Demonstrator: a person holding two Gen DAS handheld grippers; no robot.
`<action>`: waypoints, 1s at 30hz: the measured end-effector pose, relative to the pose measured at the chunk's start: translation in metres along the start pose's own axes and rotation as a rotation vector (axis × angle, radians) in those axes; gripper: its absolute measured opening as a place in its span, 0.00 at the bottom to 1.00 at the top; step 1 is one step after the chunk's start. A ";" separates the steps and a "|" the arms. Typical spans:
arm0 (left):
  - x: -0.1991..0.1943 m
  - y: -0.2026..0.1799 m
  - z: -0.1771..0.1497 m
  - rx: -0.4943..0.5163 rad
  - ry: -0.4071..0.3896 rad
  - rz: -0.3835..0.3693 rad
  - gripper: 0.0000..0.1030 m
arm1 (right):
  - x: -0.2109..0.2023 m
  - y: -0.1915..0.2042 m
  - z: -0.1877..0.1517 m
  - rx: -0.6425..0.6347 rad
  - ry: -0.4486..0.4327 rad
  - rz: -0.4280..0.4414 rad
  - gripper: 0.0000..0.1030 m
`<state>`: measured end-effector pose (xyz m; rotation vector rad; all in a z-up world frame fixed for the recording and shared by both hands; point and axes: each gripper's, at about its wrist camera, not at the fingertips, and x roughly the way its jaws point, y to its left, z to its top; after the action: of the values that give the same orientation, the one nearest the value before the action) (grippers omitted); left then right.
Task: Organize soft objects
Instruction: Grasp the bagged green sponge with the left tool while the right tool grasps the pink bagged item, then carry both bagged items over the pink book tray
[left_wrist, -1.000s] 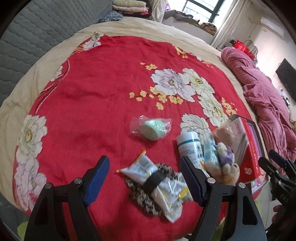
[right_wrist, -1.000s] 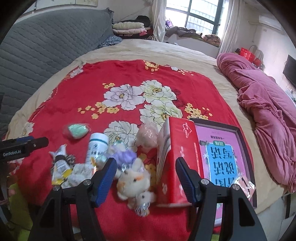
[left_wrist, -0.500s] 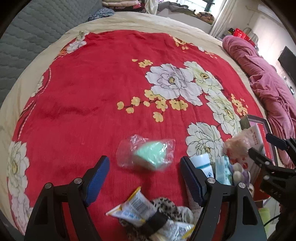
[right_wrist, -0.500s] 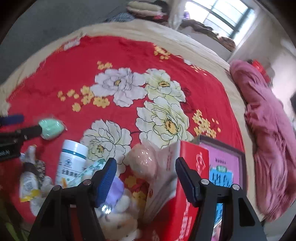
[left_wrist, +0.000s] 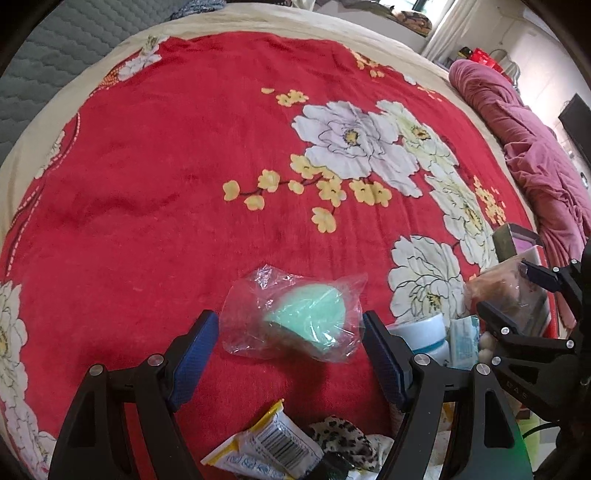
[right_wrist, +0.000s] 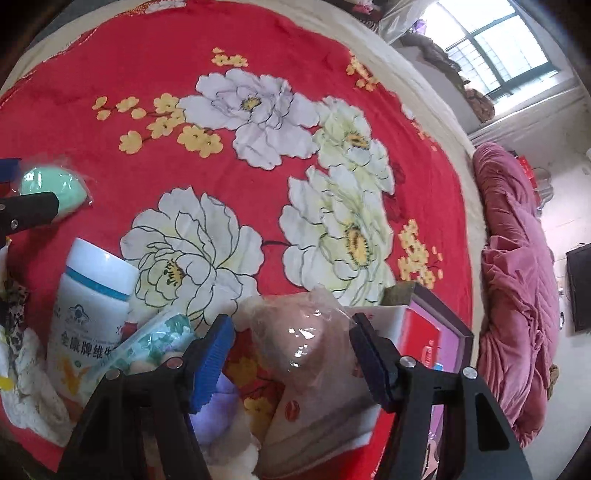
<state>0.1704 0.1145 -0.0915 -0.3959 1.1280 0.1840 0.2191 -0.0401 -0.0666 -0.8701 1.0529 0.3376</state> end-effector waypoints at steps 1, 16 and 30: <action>0.002 0.001 0.000 -0.004 0.004 -0.004 0.77 | 0.001 0.000 0.001 0.003 0.005 -0.001 0.60; 0.017 0.007 0.004 -0.053 0.029 -0.060 0.69 | -0.008 -0.025 -0.004 0.111 -0.036 0.141 0.45; -0.034 0.001 0.007 -0.083 -0.070 -0.149 0.62 | -0.052 -0.065 -0.024 0.313 -0.160 0.304 0.45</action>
<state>0.1616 0.1201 -0.0578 -0.5411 1.0203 0.1131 0.2195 -0.0920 0.0032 -0.3953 1.0539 0.4740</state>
